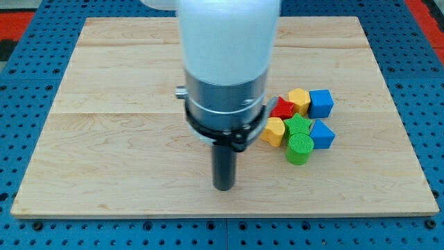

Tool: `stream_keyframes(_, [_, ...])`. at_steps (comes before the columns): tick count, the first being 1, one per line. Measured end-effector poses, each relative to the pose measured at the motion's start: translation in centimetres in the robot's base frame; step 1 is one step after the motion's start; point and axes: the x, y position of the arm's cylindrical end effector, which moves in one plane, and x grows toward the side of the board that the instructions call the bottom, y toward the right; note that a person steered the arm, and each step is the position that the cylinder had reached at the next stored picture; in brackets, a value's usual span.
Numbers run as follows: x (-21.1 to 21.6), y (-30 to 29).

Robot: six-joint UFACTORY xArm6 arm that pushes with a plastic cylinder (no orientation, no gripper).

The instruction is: Slide the red circle closer to the yellow heart

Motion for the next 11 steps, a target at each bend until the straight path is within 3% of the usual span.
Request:
stream_keyframes(1, [-3.9,-2.7])
stream_keyframes(5, [-4.1,1.7])
stream_keyframes(9, [-5.9,0.9])
stream_keyframes(11, [-6.6,4.5])
